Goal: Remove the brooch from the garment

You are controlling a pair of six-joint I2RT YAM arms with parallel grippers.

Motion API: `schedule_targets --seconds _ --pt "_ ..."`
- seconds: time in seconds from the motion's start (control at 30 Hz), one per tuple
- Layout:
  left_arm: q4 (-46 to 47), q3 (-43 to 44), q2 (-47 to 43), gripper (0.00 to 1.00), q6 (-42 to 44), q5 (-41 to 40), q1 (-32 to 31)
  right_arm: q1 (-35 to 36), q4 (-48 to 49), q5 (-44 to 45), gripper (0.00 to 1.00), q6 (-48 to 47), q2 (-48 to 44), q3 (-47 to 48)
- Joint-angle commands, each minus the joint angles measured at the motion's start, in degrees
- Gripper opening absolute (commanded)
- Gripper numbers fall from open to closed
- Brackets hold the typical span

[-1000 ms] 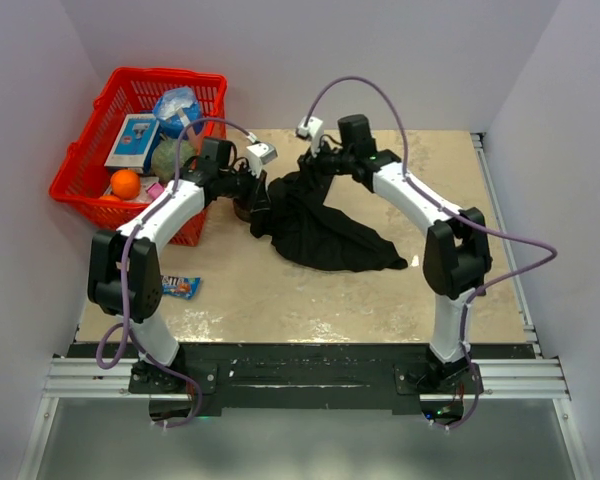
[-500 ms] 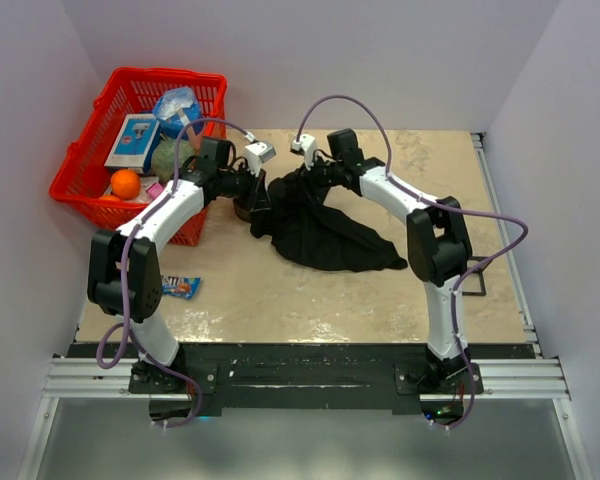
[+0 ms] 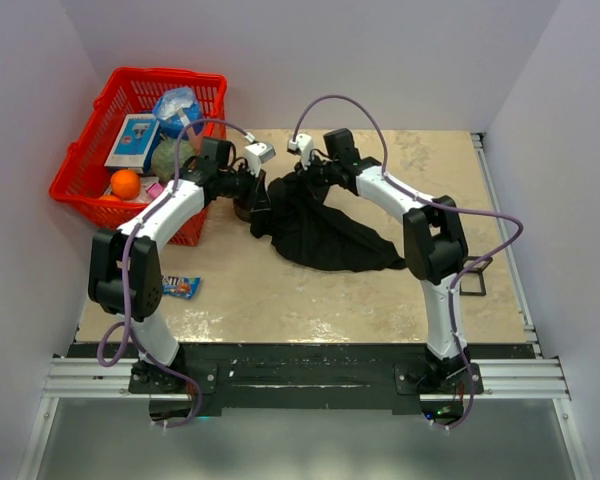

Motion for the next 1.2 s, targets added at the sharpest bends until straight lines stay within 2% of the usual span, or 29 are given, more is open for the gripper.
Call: schedule_targets --seconds 0.0,0.13,0.23,0.37,0.47,0.6,0.7,1.0,1.17 --pt "1.2 3.5 0.3 0.0 -0.9 1.2 0.6 -3.8 1.4 0.9 0.0 1.6 -5.5 3.0" --pt "1.2 6.9 1.9 0.0 -0.9 0.7 0.7 -13.5 1.4 1.0 0.0 2.0 -13.5 6.7" --pt "1.1 11.8 4.5 0.0 -1.0 -1.0 0.7 -19.5 1.2 0.9 0.0 2.0 -16.2 11.8" --pt "3.4 17.3 6.9 0.0 -2.0 -16.1 1.0 -24.9 0.5 1.2 0.0 2.8 -19.9 18.1" --pt "4.2 22.5 9.8 0.0 1.0 -18.5 1.8 -28.0 3.2 2.1 0.0 5.8 -22.6 18.2" --pt "3.6 33.2 13.3 0.0 1.9 -17.5 2.4 -29.9 3.7 3.4 0.0 6.4 -26.4 17.6" --pt "5.1 36.1 13.5 0.0 3.3 -17.8 2.4 -31.3 4.0 5.0 0.0 6.1 -28.5 17.3" --pt "6.7 37.5 11.0 0.0 12.6 -22.3 2.5 -37.5 7.6 12.6 0.0 7.3 -32.7 17.0" --pt "5.6 36.3 9.6 0.04 14.2 -13.0 2.4 -42.6 7.5 13.6 0.0 7.5 -34.7 16.2"
